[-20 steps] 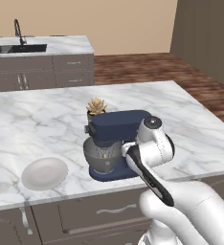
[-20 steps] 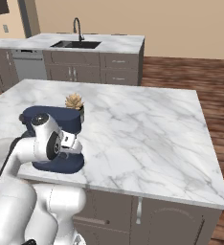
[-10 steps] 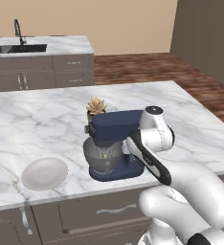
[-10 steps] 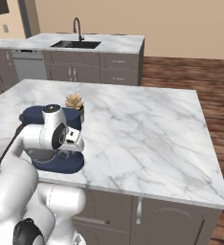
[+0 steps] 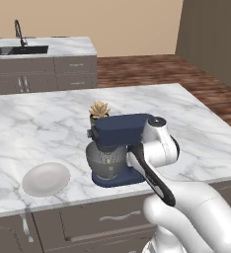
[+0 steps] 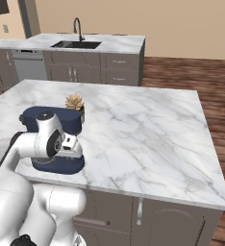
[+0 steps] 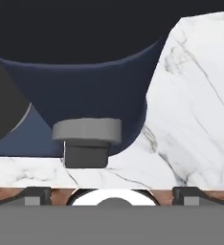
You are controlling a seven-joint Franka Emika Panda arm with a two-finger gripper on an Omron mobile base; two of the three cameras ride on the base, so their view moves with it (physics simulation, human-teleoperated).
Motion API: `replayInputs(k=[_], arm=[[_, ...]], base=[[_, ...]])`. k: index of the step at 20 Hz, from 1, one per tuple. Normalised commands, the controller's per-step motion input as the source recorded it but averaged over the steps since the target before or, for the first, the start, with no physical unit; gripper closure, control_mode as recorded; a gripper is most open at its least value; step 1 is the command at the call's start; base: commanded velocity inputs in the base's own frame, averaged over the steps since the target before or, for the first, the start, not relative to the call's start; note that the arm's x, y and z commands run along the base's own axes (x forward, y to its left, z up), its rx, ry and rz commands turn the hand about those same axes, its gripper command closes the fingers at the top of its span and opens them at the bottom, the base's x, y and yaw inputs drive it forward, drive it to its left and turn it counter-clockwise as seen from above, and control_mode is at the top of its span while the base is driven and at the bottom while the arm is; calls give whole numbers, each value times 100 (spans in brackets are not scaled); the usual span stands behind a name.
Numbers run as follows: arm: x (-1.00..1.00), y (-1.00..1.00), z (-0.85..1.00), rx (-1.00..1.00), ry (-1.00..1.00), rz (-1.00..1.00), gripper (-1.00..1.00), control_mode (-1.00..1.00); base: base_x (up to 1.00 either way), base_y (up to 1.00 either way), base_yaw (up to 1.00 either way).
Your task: Add butter and sugar cubes to the stand mixer bowl and then turn on the stand mixer to begin making frosting.
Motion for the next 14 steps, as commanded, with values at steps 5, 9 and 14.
replayInputs(k=[5, 9, 14], arm=[[7, -16, -24, -2, -11, 0, -100, -100], [14, -10, -1, 0, -6, 0, -100, -100], [2, 0, 0, 0, -3, 0, -100, -100]], base=[[0, 0, 0], [0, 0, 0], [0, 0, 0]])
